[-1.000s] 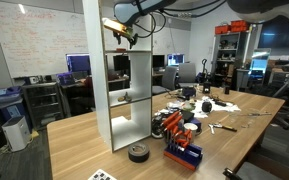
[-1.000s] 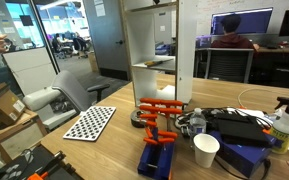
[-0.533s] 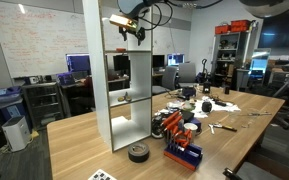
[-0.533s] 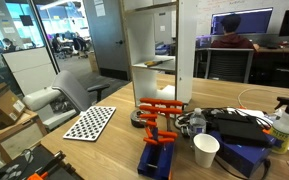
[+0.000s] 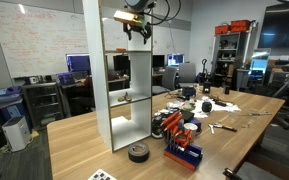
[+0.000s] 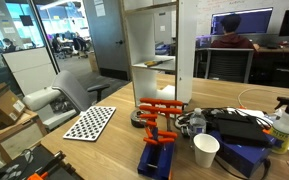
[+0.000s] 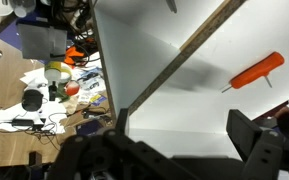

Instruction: Move the rightmost orange object to the third row of the shelf

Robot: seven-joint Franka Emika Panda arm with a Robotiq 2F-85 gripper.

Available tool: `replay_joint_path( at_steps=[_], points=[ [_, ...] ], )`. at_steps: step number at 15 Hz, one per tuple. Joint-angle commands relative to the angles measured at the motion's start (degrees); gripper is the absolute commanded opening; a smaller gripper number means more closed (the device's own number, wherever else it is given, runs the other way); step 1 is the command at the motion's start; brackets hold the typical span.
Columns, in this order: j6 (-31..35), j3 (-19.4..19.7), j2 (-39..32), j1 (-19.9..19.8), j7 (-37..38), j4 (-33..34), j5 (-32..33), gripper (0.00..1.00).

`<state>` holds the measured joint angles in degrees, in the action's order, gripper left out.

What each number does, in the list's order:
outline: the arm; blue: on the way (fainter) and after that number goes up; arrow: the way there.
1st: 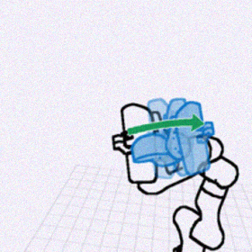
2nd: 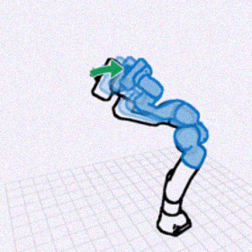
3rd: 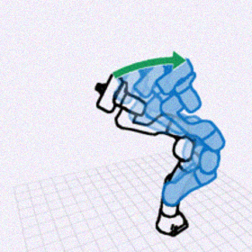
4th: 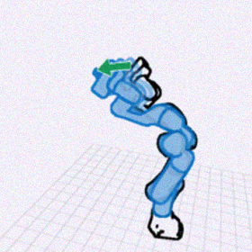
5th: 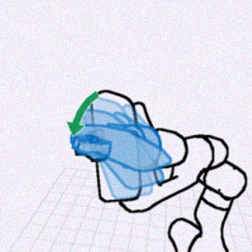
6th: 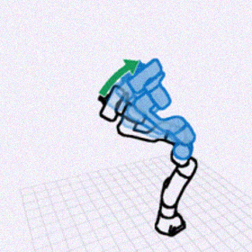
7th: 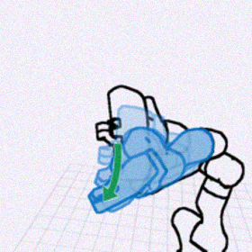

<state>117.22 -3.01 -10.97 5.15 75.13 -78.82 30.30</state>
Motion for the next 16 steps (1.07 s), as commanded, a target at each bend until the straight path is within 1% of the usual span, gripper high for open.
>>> replay_joint_path(
  at_steps=[1,3,4,5,16],
  points=[
    [-0.15,0.00,1.22,0.00,0.00,-1.66,-0.32,1.00],
    [-0.21,0.00,2.89,0.00,0.01,-3.79,-0.41,1.00],
    [-0.42,0.79,3.12,0.75,-0.15,-3.95,-0.60,1.00],
    [-0.41,0.76,3.27,0.73,-0.14,-4.19,-0.59,1.00],
    [-0.40,0.74,3.36,0.71,-0.13,-4.57,-0.59,1.00]
  ],
)
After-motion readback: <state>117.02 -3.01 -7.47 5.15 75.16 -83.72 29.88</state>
